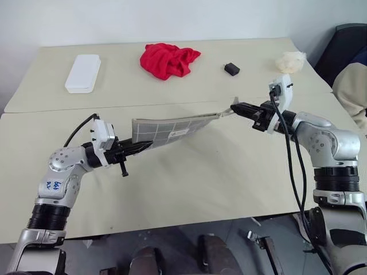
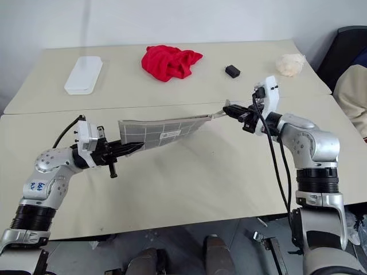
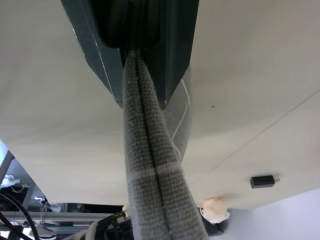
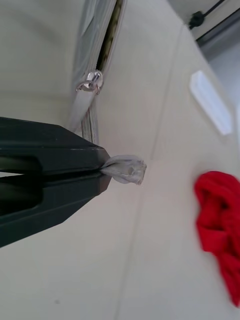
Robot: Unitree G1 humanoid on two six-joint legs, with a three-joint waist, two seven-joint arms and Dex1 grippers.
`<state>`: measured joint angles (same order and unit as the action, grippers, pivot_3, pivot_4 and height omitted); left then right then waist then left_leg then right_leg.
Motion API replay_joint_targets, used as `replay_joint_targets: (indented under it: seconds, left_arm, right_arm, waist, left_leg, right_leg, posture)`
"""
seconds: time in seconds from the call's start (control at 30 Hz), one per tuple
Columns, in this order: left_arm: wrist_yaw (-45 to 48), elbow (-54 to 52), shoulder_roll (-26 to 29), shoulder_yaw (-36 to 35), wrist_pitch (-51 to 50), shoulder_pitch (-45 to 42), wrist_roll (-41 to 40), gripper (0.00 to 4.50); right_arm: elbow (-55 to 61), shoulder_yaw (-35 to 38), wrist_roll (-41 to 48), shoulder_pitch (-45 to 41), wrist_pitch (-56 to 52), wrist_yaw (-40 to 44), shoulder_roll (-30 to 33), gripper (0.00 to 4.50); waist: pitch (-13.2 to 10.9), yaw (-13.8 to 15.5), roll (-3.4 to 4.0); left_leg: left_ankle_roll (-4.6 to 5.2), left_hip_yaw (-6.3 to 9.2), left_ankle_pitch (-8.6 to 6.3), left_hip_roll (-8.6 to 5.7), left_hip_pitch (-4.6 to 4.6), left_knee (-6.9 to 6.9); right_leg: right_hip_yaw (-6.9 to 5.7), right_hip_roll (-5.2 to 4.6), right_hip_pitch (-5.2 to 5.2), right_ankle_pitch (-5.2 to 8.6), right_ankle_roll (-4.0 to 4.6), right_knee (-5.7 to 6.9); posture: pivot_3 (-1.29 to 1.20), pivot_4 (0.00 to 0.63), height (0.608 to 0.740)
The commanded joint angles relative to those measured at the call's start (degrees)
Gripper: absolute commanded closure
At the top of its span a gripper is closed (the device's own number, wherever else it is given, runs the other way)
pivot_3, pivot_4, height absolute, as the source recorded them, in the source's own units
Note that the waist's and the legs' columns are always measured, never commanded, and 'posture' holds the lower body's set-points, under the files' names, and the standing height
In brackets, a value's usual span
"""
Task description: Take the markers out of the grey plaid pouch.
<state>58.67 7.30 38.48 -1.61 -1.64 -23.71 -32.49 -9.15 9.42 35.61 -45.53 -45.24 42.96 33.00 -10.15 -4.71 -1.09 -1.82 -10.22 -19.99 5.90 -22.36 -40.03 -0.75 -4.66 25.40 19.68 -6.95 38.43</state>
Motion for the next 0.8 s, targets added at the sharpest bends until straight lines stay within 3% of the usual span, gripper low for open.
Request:
replay_joint_targets:
  seconds: [0.03,0.23,0.37,0.47,0.57,0.77,0.8]
  left_arm:
    - [-0.32,-0.1,-0.74,-2.54,3.28,-0.53,2.51,4.5]
    - [0.0,2.42,-2.86,-3.98,6.82,-1.84,4.66,4.5]
    - [2.17,2.61,-3.33,-2.88,7.31,-1.54,5.9,4.5]
    - [3.89,4.37,-4.41,-1.62,13.96,-2.18,9.53,4.5]
    - [3.38,6.53,-6.75,-1.3,18.31,-3.95,11.31,4.5]
    - [4.67,8.69,-9.38,0.49,22.89,-5.52,13.44,4.5]
    - [4.76,8.87,-9.57,0.58,22.86,-5.68,13.36,4.5]
  right_arm:
    - [5.41,5.88,6.4,0.81,-4.0,2.76,3.21,3.87]
    - [9.16,8.01,2.93,14.31,5.34,16.3,15.2,1.94]
    - [8.34,10.17,2.46,21.9,8.99,23.26,20.63,1.94]
    - [10.01,9.57,2.3,21.88,10.57,24.77,22.08,1.94]
    - [14.73,7.25,4.76,17.76,7.16,23.01,21.02,2.51]
    - [20.23,0.56,3.3,11.74,5.64,19.84,18.18,4.43]
    - [20.75,-0.24,2.93,11.31,5.91,19.73,18.03,4.47]
  waist:
    - [0.0,0.13,0.0]
    - [0.0,2.18,0.0]
    - [-0.01,2.84,0.01]
    - [0.0,2.85,0.01]
    - [-0.01,2.97,0.02]
    - [0.0,3.21,0.02]
    - [0.0,3.3,0.02]
  left_leg:
    - [0.0,0.0,0.0,0.0,0.0,-0.01]
    - [0.01,0.03,-0.01,-0.04,0.0,-0.03]
    - [0.01,-0.01,-0.01,-0.07,0.08,-0.04]
    - [0.0,-0.03,0.0,-0.06,0.21,-0.06]
    - [-0.01,-0.02,0.0,-0.05,0.29,-0.1]
    - [-0.01,0.04,0.0,-0.03,0.28,-0.16]
    - [-0.01,0.05,0.0,-0.04,0.26,-0.16]
  right_leg:
    - [0.0,0.0,0.0,0.0,0.0,0.0]
    - [0.01,0.0,-0.06,0.0,0.0,-0.39]
    - [0.03,0.0,-0.13,-0.01,-0.01,-0.42]
    - [0.06,0.02,-0.19,-0.01,-0.01,-0.36]
    - [0.06,0.03,-0.27,-0.04,0.03,-0.35]
    - [0.05,0.03,-0.29,-0.07,0.04,-0.32]
    - [0.03,0.03,-0.29,-0.07,0.04,-0.34]
  posture:
    - [0.0,0.15,0.74]
    - [0.0,0.15,0.74]
    - [0.0,0.15,0.74]
    - [0.0,0.15,0.74]
    - [0.0,0.15,0.74]
    - [0.0,0.15,0.74]
    - [0.0,0.15,0.74]
